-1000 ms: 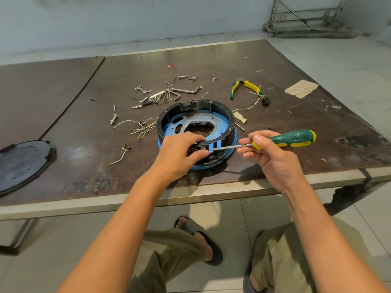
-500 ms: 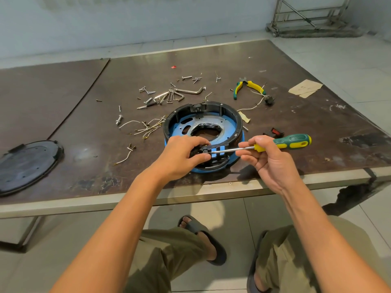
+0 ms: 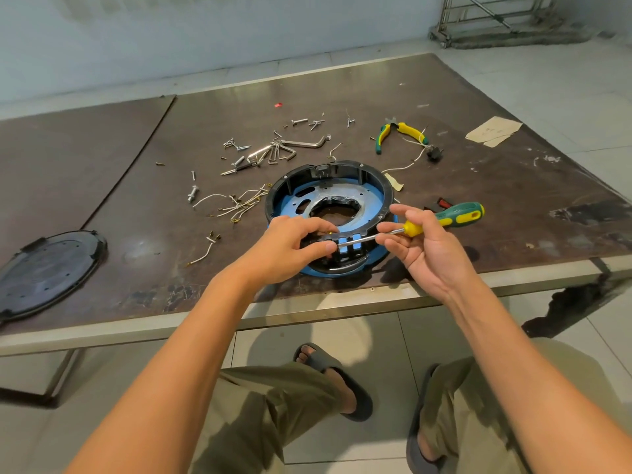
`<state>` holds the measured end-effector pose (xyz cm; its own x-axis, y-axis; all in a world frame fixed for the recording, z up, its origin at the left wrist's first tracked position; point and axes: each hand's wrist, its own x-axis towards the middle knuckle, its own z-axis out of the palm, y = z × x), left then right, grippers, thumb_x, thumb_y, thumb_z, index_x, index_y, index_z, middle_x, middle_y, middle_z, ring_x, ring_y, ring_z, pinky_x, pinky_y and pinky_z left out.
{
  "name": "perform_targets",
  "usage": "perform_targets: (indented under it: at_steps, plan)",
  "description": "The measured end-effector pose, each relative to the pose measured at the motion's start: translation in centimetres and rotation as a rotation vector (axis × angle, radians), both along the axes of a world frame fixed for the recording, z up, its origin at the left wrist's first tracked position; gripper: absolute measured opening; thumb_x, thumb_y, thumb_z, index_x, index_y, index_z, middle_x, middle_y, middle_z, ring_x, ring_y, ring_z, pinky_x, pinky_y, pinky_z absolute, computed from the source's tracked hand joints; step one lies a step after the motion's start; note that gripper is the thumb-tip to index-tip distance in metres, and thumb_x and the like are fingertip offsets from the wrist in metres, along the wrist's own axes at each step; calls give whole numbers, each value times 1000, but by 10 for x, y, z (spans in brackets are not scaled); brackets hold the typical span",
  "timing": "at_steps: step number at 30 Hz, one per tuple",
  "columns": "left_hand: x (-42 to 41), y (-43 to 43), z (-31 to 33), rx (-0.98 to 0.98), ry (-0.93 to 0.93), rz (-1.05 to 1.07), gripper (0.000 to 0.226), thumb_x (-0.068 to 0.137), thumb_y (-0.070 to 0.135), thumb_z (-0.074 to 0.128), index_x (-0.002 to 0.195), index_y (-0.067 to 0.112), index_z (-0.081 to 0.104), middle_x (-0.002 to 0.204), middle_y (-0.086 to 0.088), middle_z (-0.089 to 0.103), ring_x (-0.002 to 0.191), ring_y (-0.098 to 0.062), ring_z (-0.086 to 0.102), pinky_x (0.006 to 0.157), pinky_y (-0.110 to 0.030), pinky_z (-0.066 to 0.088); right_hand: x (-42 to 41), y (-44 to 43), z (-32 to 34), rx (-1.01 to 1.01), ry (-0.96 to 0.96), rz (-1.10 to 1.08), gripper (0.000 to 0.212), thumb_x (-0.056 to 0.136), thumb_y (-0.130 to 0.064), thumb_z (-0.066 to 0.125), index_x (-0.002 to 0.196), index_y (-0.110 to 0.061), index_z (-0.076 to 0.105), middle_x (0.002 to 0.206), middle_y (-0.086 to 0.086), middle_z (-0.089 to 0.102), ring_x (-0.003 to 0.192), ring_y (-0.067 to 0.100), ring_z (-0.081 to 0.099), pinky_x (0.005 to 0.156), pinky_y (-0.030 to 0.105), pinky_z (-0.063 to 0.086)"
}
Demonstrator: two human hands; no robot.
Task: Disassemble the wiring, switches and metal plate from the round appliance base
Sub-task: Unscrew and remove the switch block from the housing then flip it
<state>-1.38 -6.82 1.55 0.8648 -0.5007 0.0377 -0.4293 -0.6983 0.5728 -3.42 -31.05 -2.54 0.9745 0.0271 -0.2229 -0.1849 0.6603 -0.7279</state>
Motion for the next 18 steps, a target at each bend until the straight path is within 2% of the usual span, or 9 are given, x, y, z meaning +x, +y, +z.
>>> perform_targets:
  at_steps: [4, 8, 10, 14, 18]
  plan:
    - [-1, 0, 3, -3, 21, 5, 29, 97, 31, 59, 125, 26, 64, 106, 7, 69, 99, -7, 63, 90, -42, 53, 4, -1, 4, -15, 4, 10, 18, 99, -20, 64, 98, -10, 79, 95, 24, 77, 72, 24, 78, 59, 23, 61]
    - [-2, -1, 6, -18, 50, 11, 26, 97, 30, 59, 123, 27, 64, 105, 11, 68, 97, -1, 63, 89, -38, 54, 4, 0, 5, -22, -19, 10, 17, 101, -20, 62, 107, -8, 74, 90, 20, 77, 70, 22, 77, 59, 22, 61]
    - [-3, -3, 6, -20, 46, 12, 26, 97, 30, 59, 122, 25, 65, 104, 9, 69, 97, -4, 64, 88, -40, 55, 1, -2, 4, -72, -102, 6, 18, 103, -18, 57, 109, -9, 72, 88, 19, 77, 70, 23, 77, 60, 23, 61]
    - [-4, -4, 5, -14, 17, 19, 26, 97, 30, 59, 122, 23, 65, 102, 3, 70, 95, -13, 65, 85, -45, 54, -13, 1, -2, -171, -382, -17, 21, 105, -10, 48, 105, -7, 69, 84, 19, 76, 67, 27, 76, 61, 25, 62]
    - [-5, -4, 5, 2, -1, 18, 27, 98, 30, 58, 123, 21, 65, 102, 1, 70, 95, -17, 65, 85, -48, 53, -17, 5, -2, -185, -351, -47, 22, 107, -8, 45, 104, -6, 67, 82, 19, 76, 66, 26, 76, 60, 25, 62]
